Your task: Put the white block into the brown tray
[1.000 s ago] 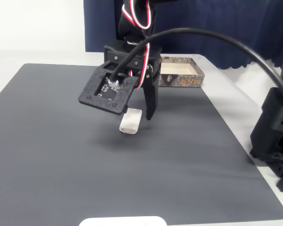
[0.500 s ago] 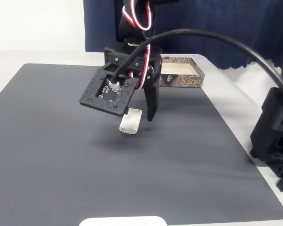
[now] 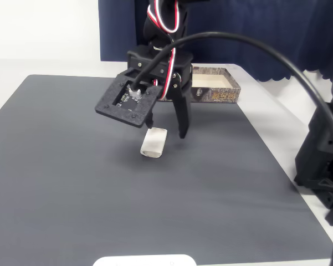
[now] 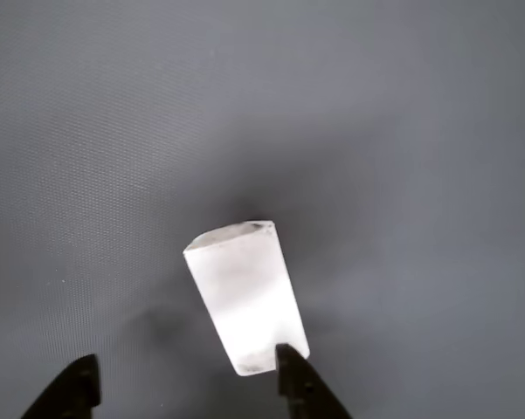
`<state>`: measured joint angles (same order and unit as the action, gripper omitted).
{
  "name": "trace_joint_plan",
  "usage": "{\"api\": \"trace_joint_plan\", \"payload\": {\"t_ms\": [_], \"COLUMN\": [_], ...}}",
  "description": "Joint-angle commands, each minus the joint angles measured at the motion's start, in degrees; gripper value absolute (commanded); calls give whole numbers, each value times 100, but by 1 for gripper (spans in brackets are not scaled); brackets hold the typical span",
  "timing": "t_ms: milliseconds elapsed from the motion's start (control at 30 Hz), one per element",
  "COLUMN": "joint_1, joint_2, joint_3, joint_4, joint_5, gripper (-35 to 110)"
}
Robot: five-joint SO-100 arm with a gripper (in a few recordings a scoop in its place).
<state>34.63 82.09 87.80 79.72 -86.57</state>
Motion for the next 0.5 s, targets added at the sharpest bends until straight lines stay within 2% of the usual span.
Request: {"api": "trace_joint_plan", "payload": {"t_ms": [0, 467], "joint_1": [-53, -88], "joint_2": [176, 176], "joint_3": [-185, -132], "joint_4": [-26, -26], "joint_5": [-5273, -5300], "gripper": [48, 50]}}
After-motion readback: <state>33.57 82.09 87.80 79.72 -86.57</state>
